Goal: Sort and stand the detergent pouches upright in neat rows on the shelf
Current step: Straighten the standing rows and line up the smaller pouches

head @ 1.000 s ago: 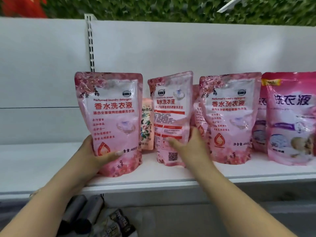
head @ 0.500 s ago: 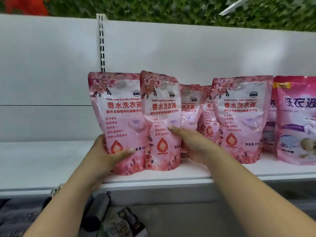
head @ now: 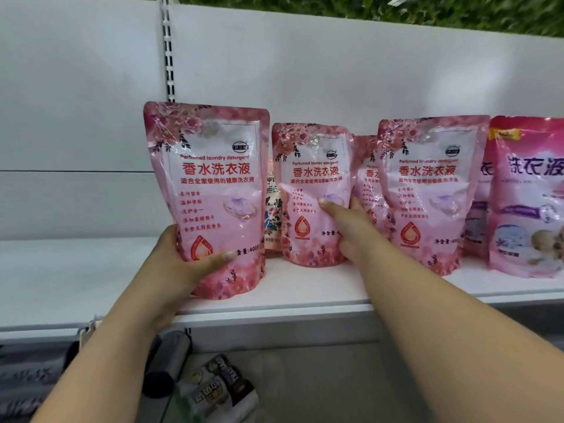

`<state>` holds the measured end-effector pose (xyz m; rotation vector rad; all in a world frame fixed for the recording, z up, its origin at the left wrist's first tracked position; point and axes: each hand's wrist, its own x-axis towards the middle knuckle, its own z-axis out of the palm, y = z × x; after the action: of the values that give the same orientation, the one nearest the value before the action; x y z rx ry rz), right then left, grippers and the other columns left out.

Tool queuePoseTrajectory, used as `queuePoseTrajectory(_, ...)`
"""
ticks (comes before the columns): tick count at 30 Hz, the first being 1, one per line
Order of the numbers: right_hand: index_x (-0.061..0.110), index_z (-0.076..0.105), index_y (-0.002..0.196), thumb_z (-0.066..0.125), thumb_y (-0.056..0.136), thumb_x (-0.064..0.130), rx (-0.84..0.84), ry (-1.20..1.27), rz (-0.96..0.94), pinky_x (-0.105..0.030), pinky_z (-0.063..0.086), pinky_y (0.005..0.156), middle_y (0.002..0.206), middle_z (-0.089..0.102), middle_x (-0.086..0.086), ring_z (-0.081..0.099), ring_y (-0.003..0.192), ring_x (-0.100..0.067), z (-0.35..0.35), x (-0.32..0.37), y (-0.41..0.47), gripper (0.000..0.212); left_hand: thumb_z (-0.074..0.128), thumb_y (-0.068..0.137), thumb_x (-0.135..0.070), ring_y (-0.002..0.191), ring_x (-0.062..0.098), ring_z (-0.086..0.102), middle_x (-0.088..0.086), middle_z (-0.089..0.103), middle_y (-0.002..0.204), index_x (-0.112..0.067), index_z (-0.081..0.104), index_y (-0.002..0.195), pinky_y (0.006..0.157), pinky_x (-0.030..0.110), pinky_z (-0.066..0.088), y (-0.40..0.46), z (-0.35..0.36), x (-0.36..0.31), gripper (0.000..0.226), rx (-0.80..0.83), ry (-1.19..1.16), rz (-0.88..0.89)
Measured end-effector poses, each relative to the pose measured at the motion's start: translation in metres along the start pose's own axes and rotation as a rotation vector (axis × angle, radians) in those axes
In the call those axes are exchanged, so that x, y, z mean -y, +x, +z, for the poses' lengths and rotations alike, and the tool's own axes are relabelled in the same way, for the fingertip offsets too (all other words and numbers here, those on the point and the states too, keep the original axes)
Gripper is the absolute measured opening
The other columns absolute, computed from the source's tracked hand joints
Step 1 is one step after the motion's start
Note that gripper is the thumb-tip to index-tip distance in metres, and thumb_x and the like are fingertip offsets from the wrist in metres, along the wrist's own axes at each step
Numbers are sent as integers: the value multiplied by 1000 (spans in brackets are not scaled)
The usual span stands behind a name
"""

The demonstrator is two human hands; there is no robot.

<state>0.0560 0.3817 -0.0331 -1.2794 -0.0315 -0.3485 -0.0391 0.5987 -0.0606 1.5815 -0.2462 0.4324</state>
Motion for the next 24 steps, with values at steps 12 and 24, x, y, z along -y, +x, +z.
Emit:
queuePoseTrajectory(12,14,27,138,67,79,40,-6,-239,43,-48,40,102,135,47,-13,50,119,-33,-11,-7,-3,75,76,50,-24,80,12,70,-2,73,91,-22,58,102,68,26,58,1,-2,2,56,91,51,60)
queuePoseTrajectory(24,20,40,134,62,57,69,362,-373,-19,-49,40,103,131,54,-4,53,117,-26,-27,15,-89,94,75,50,-48,111,16,57,-3,55,125,-22,25,136,98,37,46,8,72,-10,103,390,403,69)
